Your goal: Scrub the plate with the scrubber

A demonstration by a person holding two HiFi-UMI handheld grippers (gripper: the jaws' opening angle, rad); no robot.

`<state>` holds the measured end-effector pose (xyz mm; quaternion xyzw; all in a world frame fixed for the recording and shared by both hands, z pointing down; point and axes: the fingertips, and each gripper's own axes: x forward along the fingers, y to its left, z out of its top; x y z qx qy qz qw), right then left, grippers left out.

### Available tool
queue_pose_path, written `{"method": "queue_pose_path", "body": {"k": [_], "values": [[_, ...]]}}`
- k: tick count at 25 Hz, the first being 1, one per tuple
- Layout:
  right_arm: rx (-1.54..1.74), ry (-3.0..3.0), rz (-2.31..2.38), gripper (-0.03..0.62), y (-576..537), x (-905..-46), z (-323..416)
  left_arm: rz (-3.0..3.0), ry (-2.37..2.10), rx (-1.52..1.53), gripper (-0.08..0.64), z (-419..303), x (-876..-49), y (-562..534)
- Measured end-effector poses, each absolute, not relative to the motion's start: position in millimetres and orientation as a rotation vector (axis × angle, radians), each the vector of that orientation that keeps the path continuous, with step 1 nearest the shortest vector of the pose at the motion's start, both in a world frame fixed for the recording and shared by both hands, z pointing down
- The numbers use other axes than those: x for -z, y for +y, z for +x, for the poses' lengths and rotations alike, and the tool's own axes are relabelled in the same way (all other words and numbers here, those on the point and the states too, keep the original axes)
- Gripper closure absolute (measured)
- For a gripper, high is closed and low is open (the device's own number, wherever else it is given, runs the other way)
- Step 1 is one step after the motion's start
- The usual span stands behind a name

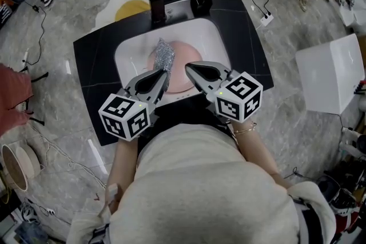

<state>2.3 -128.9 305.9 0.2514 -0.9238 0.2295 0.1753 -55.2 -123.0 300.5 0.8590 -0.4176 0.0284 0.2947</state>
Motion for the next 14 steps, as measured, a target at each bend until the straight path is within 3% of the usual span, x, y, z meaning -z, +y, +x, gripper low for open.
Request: {"method": "queue_pose_path", "body": {"k": [14], "values": [[-0.665,-2.611,0.692,0.586,-126.9,-307.4,2.7,2.296,-1.088,-0.075,0.522,-52.1,-297.9,-122.2]]}}
